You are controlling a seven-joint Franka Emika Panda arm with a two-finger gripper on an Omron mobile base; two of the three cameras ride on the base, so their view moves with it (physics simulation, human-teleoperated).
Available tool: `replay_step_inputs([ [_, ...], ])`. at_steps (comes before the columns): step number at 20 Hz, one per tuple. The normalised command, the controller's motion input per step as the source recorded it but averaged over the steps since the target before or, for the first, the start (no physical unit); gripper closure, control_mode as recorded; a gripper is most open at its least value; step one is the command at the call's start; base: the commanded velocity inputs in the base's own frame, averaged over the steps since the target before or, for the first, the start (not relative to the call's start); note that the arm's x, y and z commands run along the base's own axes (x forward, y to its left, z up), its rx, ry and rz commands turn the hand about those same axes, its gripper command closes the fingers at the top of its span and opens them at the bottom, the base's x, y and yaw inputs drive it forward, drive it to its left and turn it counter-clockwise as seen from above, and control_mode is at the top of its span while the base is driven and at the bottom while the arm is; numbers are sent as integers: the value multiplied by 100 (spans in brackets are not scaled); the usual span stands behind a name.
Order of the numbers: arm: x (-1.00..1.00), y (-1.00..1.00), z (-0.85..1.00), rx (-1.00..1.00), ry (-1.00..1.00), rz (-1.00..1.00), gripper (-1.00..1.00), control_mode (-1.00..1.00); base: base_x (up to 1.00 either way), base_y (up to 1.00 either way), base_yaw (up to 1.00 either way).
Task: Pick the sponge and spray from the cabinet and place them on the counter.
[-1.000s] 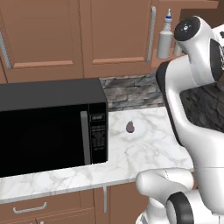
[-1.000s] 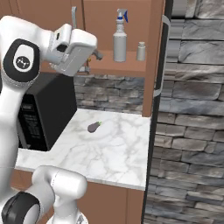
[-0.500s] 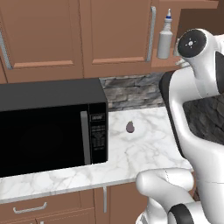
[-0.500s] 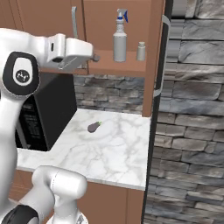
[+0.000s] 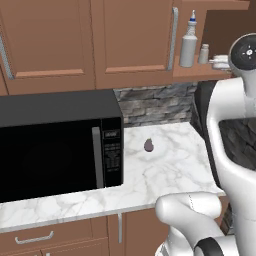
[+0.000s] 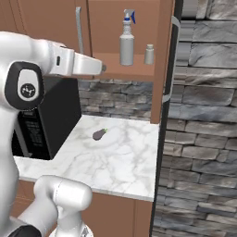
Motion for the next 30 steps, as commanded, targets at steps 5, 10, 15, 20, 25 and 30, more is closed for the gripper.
replay_step_inputs([
  [5,-19,29,1,8,-21,5,-100,-100,0,0,0],
  [10,-30,53,0,-2,-13,4,-100,-100,0,0,0],
  [15,-25,31,0,0,-15,6,-100,-100,0,0,0],
  [20,-22,20,0,0,-8,13,-100,-100,0,0,0],
  [25,-16,20,0,0,-7,16,-100,-100,0,0,0],
  [30,-9,31,22,-2,-13,12,-100,-100,0,0,0],
])
